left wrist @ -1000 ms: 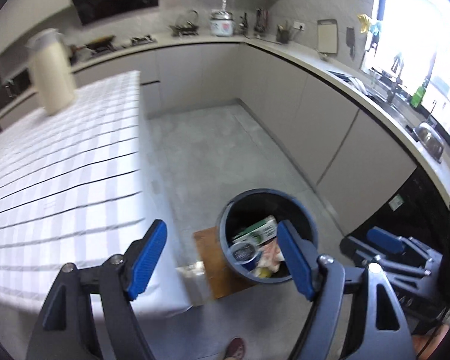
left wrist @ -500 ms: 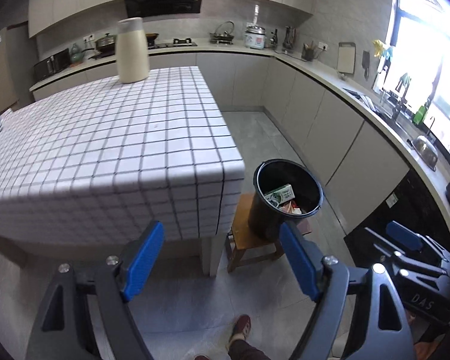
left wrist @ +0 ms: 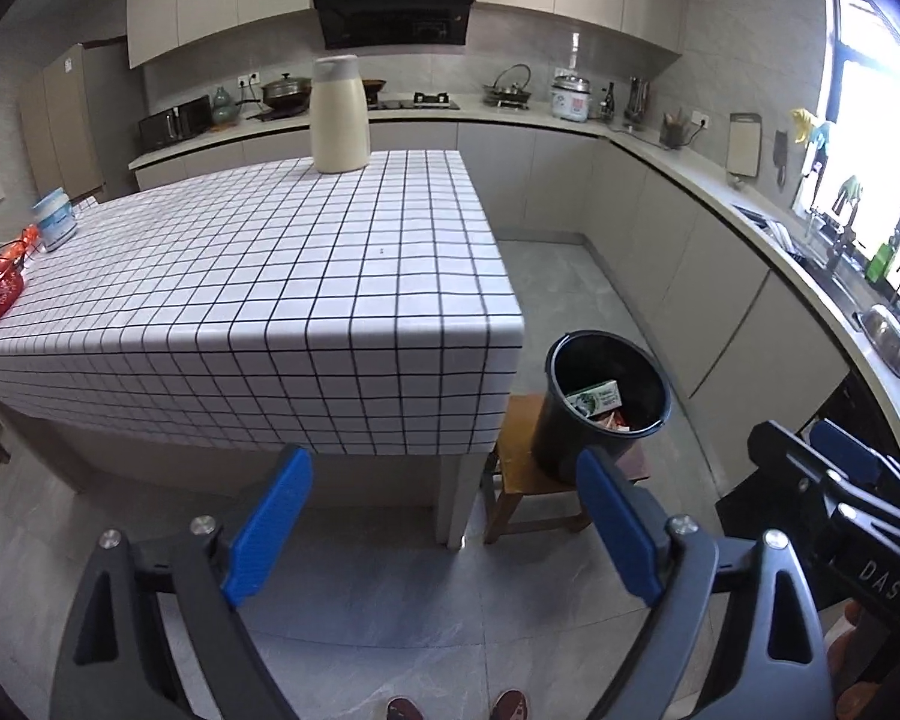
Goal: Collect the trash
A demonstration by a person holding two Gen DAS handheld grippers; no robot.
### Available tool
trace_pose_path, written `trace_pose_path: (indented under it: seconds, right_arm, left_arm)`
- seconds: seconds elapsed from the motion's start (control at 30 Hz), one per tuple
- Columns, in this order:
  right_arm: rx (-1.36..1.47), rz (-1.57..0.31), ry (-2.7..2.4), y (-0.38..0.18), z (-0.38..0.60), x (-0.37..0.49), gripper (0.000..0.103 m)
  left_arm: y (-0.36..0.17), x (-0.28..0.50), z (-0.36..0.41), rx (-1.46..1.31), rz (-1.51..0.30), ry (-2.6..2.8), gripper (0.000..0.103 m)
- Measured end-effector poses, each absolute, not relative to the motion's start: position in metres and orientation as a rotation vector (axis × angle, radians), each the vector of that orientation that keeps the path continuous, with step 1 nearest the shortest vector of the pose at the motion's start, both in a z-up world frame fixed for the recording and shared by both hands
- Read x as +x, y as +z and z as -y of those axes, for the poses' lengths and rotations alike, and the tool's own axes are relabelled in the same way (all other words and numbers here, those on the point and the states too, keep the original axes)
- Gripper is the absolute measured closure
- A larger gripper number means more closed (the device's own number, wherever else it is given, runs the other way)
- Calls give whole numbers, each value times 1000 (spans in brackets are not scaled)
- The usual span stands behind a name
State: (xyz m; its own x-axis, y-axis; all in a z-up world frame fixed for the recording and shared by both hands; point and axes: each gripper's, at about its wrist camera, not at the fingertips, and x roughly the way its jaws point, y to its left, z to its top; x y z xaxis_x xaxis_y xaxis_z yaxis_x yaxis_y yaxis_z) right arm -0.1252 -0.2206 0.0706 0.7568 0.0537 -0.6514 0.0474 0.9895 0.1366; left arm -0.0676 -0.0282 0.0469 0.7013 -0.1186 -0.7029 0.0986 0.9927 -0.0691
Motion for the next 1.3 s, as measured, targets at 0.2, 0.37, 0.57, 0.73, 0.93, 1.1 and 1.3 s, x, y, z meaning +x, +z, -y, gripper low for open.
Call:
trace_pose_path:
  seconds: [0.2, 0.37, 0.57, 0.73, 0.93, 1.1, 1.3]
  right_arm:
    - [149, -708, 31, 72, 236, -130, 17]
    - [149, -710, 47, 70, 245, -134, 17]
    - [142, -713, 56, 70, 250, -136, 17]
    - [147, -717, 58, 69, 256, -135, 17]
    - [146, -722, 56, 66, 258, -132, 17]
    - [145, -722, 54, 64, 260, -129, 17]
    - [151, -723, 25, 63, 267, -126, 17]
  left_arm:
    - [43, -75, 39, -39, -801, -102, 6]
    - [43, -82, 49, -23, -803, -81, 3]
    - [41, -88, 58, -17, -807, -86, 3]
    - [41, -88, 64, -19, -807, -86, 3]
    - [40, -85, 68, -28, -818, -92, 3]
    - [40, -82, 73, -22, -817, -119, 3]
    - [41, -82, 80, -29, -777, -170, 3]
